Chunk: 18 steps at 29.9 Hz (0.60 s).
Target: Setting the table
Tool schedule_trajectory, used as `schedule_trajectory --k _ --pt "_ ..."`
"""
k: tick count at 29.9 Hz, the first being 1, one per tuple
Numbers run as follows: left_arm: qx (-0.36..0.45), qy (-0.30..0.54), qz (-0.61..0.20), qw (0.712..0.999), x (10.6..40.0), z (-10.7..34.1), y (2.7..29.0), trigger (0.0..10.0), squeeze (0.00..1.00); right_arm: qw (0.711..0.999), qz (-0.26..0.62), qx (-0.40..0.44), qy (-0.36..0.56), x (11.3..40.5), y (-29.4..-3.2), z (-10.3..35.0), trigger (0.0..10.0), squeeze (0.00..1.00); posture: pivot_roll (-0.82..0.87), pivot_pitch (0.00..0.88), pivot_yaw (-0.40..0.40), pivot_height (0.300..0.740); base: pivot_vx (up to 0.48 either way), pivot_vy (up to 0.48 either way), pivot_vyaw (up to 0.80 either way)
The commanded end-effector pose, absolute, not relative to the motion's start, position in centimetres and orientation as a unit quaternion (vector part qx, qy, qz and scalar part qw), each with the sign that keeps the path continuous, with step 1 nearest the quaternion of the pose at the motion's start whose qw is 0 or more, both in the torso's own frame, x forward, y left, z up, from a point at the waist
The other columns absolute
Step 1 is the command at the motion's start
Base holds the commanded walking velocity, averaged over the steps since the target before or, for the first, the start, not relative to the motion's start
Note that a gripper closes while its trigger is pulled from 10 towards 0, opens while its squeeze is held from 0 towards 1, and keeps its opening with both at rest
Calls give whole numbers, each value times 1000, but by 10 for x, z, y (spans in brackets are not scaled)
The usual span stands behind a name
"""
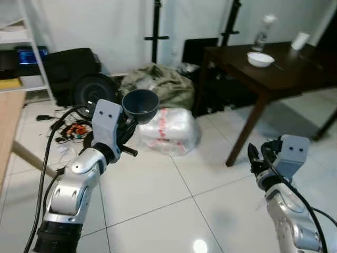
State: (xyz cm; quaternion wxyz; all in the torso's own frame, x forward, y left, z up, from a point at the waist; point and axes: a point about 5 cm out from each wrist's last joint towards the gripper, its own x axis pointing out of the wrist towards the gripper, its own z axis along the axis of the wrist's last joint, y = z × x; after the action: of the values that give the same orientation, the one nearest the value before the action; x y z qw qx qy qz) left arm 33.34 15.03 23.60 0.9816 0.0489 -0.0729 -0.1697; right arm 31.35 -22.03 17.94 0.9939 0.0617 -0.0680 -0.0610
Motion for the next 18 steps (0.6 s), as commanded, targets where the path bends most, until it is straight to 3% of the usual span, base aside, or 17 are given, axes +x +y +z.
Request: schedule_trajectory --k 1,18 --pt "49 -76 -177 980 333 236 147 10000 0 994 -71 58 -60 311 -225 175 10000 0 37 82 35 740 0 0 -800" --pt "46 -78 -176 980 334 235 147 10000 0 994 -73 57 -60 311 -227 175 10000 0 34 86 34 740 0 0 -800"
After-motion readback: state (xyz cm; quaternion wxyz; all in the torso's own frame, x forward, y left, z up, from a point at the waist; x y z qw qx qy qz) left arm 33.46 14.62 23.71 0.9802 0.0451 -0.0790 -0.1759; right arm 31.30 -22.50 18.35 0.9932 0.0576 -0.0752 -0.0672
